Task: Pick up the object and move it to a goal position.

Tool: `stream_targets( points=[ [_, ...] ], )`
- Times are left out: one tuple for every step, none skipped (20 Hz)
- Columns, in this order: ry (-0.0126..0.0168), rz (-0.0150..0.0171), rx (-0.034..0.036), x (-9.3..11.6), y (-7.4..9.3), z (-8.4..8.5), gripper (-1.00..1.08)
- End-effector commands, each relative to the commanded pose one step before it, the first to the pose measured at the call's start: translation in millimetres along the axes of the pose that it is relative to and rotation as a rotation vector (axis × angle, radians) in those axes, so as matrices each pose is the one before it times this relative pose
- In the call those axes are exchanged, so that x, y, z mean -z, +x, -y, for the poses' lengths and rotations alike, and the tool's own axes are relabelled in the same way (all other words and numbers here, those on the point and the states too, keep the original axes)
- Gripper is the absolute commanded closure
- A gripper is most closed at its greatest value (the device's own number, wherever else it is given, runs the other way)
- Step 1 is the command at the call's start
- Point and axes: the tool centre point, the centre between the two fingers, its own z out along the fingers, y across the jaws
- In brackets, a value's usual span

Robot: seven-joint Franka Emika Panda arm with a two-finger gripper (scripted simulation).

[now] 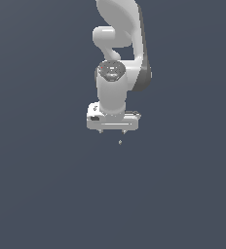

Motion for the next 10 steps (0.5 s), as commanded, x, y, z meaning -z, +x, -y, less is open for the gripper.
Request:
stream_targets(
  points=[
    [0.0,0.0,0.0,0.0,0.0,-0.01,-0.92],
    [0.00014,0.00058,-0.00103,-0.22,-0.13,-0.61,-0.92],
    [0.00041,0.00153,-0.00274,-0.53,-0.4,-1.6,-0.92],
    [0.0007,0.00256,-0.00465,-0.87,-0.64,-2.68,-0.92],
    [0.001,0.00356,-0.0066,-1.15,-0.87,-3.76,-0.92],
    [0.00132,0.00448,-0.00855,-1.3,-1.08,-4.75,-0.92],
    [0.00155,0.00498,-0.00989,-1.18,-1.15,-5.31,-0.92],
    [0.00136,0.00404,-0.00848,-0.67,-0.86,-4.34,-0.92],
    [0.00108,0.00296,-0.00663,-0.18,-0.57,-3.19,-0.92],
    [0.00077,0.00193,-0.00473,0.17,-0.3,-2.1,-0.92]
  ],
)
